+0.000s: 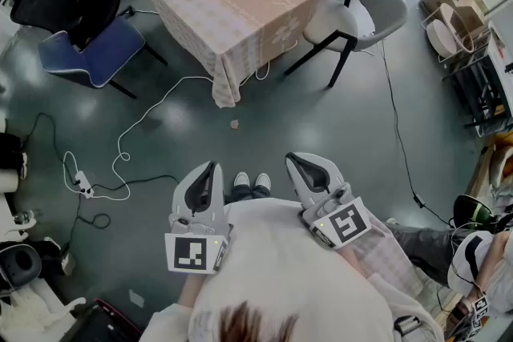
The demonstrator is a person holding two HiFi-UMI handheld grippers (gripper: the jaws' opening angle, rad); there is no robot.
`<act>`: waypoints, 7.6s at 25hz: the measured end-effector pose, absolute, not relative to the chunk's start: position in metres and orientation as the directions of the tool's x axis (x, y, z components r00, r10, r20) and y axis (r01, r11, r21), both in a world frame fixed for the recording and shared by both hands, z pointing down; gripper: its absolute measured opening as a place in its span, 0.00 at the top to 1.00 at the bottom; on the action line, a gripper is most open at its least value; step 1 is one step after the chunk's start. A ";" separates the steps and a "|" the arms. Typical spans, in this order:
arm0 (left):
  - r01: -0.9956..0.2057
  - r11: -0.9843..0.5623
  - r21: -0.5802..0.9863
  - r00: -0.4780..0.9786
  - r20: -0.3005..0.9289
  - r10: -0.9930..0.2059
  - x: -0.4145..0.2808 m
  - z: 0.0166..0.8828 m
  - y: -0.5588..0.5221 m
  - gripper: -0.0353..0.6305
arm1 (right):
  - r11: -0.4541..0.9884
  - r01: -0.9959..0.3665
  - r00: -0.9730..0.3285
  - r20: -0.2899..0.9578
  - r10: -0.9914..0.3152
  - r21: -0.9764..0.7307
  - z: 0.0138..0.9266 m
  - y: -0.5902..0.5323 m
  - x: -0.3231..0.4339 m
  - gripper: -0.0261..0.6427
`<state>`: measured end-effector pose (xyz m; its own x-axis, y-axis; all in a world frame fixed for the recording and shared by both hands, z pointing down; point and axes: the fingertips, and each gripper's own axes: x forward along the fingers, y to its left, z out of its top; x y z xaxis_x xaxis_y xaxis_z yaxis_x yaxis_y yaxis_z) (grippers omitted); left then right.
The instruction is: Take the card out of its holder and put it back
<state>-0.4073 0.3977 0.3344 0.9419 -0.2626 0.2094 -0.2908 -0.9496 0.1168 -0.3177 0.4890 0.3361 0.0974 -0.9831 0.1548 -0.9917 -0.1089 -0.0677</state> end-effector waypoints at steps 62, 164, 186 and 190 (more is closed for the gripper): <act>-0.328 -0.937 0.121 0.929 0.220 -0.297 -0.270 0.348 0.223 0.95 | -0.143 -0.982 0.122 0.155 -0.980 -0.126 0.346 0.343 -0.162 0.96; -0.618 -0.771 0.155 0.778 0.263 -0.571 -0.018 0.354 -0.025 0.95 | 0.162 -0.965 -0.205 0.210 -0.956 -0.205 0.359 0.041 0.123 0.97; -0.694 -0.705 0.145 0.715 0.255 -0.651 -0.052 0.345 -0.031 0.95 | 0.274 -0.939 -0.316 0.201 -0.927 -0.208 0.353 0.022 0.094 0.96; -0.704 -0.696 0.139 0.705 0.250 -0.663 -0.055 0.343 -0.032 0.95 | 0.288 -0.937 -0.327 0.200 -0.924 -0.200 0.351 0.018 0.094 0.96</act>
<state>-0.0551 -0.0318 0.3431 0.7052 -0.6635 0.2499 -0.7043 -0.6962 0.1389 0.0943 0.0180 0.3512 -0.3265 -0.9238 0.1999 -0.9366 0.2877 -0.2001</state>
